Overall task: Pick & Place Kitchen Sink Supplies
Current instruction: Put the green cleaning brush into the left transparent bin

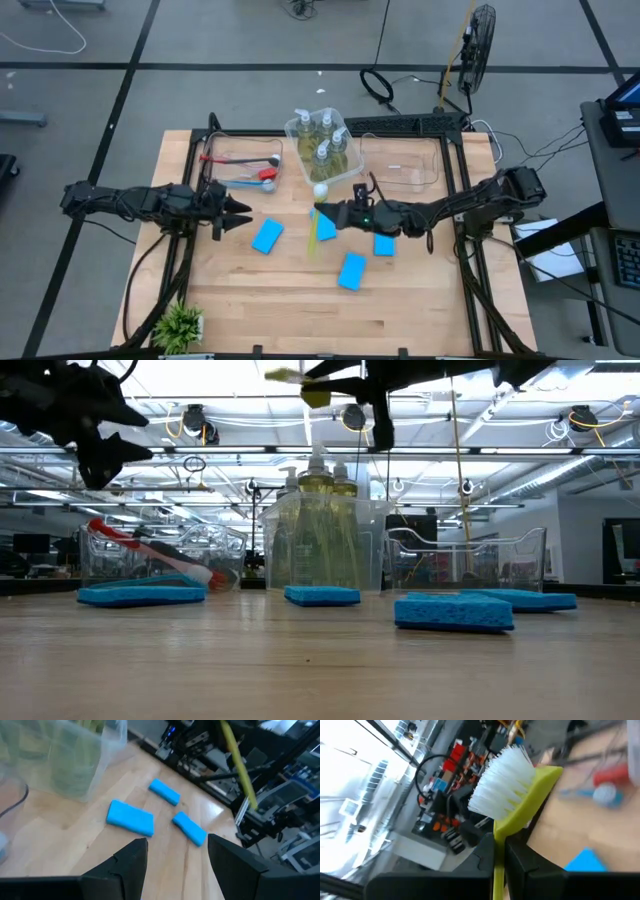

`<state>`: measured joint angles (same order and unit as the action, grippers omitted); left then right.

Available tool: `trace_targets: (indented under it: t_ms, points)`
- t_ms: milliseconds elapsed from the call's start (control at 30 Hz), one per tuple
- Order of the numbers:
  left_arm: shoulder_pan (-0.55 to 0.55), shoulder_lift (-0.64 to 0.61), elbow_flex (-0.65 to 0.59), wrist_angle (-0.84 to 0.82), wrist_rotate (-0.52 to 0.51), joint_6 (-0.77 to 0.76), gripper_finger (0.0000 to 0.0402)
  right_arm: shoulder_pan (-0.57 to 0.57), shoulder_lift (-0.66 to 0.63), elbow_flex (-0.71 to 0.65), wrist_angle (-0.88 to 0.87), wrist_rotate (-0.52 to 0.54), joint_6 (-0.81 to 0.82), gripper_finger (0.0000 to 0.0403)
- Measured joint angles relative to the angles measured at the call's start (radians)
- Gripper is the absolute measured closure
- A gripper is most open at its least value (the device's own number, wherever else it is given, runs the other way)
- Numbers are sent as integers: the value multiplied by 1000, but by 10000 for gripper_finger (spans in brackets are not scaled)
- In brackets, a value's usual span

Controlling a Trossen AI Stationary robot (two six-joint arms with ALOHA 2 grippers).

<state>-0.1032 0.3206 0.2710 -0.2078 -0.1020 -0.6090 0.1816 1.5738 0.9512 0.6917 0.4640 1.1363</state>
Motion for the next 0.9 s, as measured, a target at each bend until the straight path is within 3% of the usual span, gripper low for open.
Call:
trace_targets:
  t_ms: [233,467,900]
  points:
    - [0,29,0,167,-1,0,192,-18,46,117,8,30,-264,395]
    - [0,180,0,339,80,-3,192,-40,164,298,9,-27,-500,395]
    - [0,445,3,657,130,-4,192,-64,278,381,10,-99,-504,395]
